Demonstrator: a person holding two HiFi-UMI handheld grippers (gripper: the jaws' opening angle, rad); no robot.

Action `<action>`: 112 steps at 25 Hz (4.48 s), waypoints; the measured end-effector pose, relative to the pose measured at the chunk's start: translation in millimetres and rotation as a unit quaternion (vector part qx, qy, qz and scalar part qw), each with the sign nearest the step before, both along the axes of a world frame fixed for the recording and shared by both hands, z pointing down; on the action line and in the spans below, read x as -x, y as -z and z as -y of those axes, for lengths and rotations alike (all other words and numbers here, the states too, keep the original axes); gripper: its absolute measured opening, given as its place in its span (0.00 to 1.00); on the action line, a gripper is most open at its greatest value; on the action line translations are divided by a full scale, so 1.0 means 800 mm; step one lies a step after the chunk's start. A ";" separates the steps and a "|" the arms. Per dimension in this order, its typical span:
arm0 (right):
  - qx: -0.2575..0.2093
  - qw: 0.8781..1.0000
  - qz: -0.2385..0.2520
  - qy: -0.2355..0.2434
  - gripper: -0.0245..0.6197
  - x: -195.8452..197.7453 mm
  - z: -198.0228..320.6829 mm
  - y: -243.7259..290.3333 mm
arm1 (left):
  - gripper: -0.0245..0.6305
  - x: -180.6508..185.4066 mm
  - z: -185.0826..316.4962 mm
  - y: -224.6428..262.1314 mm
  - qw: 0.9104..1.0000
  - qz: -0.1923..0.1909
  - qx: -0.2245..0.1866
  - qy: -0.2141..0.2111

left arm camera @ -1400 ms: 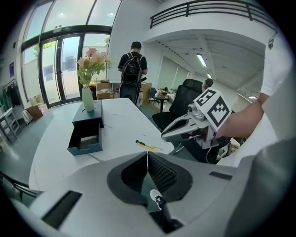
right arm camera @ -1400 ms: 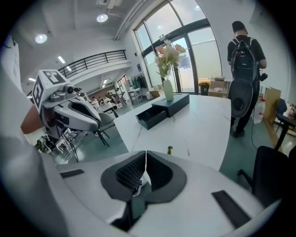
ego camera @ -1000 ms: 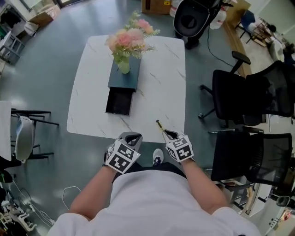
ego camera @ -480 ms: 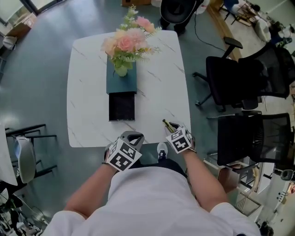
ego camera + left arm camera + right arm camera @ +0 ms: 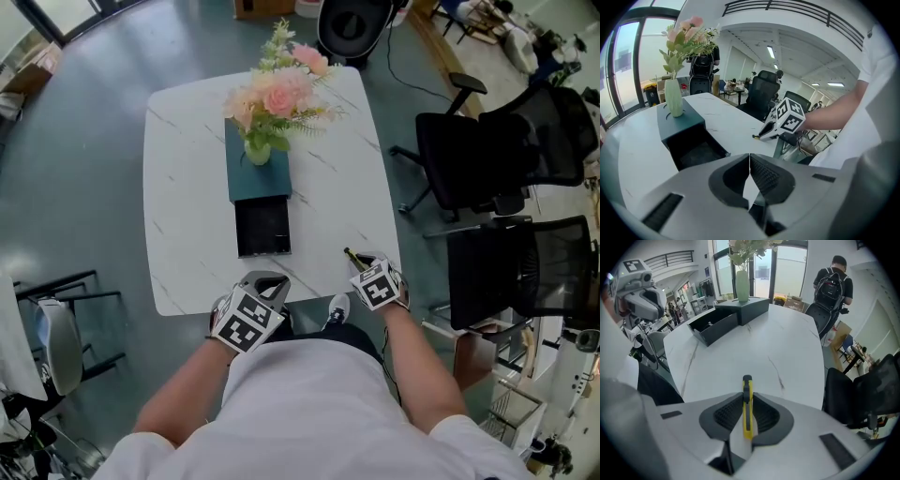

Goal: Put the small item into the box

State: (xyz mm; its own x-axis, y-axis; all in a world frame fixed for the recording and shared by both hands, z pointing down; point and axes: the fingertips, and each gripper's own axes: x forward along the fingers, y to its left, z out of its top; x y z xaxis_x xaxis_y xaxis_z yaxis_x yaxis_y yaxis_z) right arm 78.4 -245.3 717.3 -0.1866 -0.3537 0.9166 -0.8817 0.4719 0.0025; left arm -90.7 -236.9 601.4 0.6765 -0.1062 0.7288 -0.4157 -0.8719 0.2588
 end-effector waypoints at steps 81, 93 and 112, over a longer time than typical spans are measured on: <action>-0.139 0.961 0.224 0.082 0.10 0.231 0.084 0.211 | 0.06 0.144 0.038 0.087 0.975 -0.094 -0.046 0.195; -0.199 0.933 0.275 0.120 0.06 0.184 -0.044 0.281 | 0.06 0.076 -0.031 0.134 0.967 -0.119 -0.074 0.214; -0.200 0.918 0.332 0.087 0.06 0.108 -0.141 0.278 | 0.06 0.047 -0.149 0.149 0.957 -0.082 -0.107 0.256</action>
State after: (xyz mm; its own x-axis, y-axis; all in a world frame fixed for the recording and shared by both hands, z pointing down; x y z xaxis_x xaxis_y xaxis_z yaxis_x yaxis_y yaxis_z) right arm -7.8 -132.5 494.6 -0.7430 -0.5486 0.3835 -0.6625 0.6842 -0.3047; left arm -128.2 -117.3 482.2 0.5995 -0.5892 0.5417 -0.7714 -0.6058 0.1949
